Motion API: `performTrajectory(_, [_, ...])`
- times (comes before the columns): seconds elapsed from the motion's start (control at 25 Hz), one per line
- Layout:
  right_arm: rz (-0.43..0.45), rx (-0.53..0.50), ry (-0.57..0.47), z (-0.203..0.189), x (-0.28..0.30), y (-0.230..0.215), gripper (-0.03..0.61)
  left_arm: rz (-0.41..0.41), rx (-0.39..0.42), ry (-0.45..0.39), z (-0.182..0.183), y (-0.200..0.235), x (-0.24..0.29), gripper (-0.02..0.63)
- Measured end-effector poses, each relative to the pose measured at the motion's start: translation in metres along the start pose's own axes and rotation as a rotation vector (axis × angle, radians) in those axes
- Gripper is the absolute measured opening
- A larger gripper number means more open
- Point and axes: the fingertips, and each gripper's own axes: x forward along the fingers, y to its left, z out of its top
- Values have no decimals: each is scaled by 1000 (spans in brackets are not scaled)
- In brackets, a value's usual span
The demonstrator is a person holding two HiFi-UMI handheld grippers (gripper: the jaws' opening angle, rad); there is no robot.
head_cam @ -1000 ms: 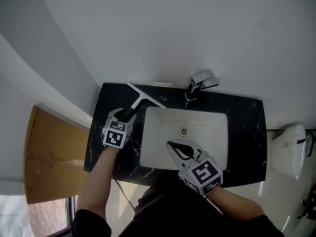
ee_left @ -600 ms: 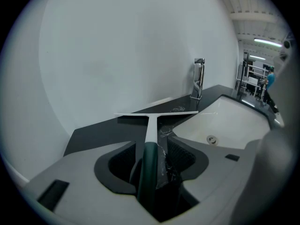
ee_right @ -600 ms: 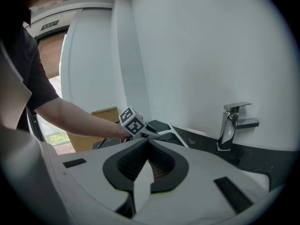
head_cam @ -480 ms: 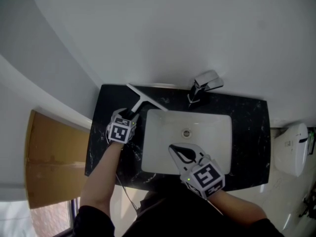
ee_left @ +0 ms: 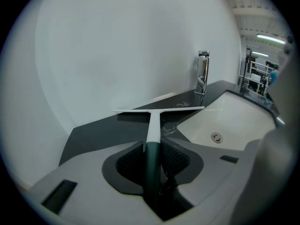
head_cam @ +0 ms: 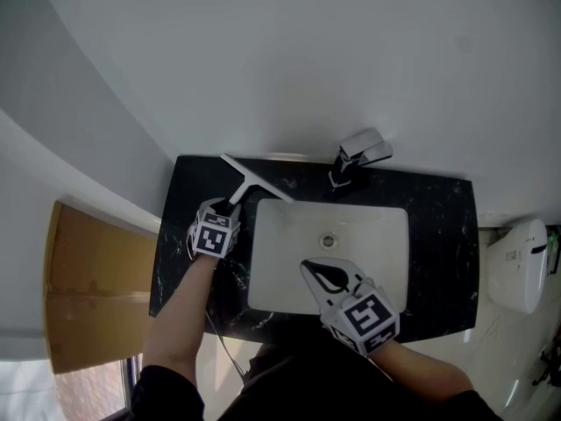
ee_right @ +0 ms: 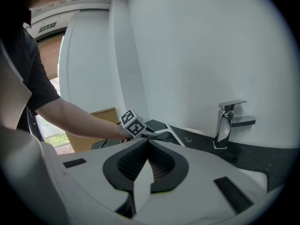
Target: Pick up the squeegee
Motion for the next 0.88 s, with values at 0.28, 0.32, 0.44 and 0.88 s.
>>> performTrajectory(0.28, [-23,13,-1,2,-8,-3,-6,6,29,5,1,-2,-1,100])
performTrajectory(0.32, [-23,8,-3,1,-9,-4,-6,10,33,2,2,-3,-2,100])
performTrajectory(0.44, [-9,-5,-25,2,-11,-4,-6,20,38,-10,5,-4,-5,98])
performTrajectory(0.88, [4,-32,-63,7,-36,2,-6,76,29,-73,24,-16,-46,98])
